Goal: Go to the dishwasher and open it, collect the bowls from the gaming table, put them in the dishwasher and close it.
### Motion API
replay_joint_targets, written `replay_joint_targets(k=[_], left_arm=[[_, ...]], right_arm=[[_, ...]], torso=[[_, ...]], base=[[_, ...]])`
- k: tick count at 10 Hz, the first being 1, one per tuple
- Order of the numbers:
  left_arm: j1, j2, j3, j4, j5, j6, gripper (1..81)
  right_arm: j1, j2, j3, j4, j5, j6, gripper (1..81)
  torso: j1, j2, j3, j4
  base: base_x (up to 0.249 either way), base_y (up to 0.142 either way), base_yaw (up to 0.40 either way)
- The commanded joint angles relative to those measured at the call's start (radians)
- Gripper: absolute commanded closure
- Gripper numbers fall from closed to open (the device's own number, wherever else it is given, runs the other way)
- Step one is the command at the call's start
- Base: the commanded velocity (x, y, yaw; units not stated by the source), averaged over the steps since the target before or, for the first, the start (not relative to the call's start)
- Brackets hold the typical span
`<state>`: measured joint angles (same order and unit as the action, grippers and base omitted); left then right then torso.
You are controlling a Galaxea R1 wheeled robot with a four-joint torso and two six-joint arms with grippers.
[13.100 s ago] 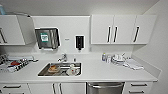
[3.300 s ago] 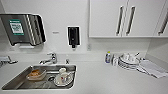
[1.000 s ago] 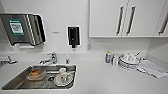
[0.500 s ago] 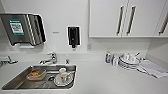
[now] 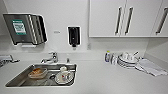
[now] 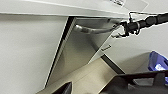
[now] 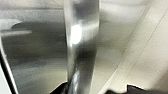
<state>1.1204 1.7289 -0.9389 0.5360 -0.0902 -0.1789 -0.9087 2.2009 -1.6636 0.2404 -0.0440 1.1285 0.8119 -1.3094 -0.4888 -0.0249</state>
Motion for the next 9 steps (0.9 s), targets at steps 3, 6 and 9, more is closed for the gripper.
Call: replay_joint_targets(k=[3,6,9], left_arm=[[-0.076,-0.046,0.026,0.009,0.003,0.006,1.0],[-0.076,-0.049,0.026,0.007,0.001,0.006,1.0],[-0.075,-0.046,0.026,0.007,0.003,0.006,1.0]], right_arm=[[0.058,0.047,-0.045,-0.016,-0.175,-0.006,1.0],[0.060,0.072,-0.076,-0.020,-0.209,-0.004,1.0],[0.058,0.050,-0.063,-0.021,-0.209,-0.004,1.0]], torso=[[0.000,0.000,0.000,0.000],[0.000,0.000,0.000,0.000],[0.001,0.001,-0.001,0.000]], base=[[0.000,0.000,0.000],[-0.031,0.000,0.000],[-0.135,0.000,0.000]])
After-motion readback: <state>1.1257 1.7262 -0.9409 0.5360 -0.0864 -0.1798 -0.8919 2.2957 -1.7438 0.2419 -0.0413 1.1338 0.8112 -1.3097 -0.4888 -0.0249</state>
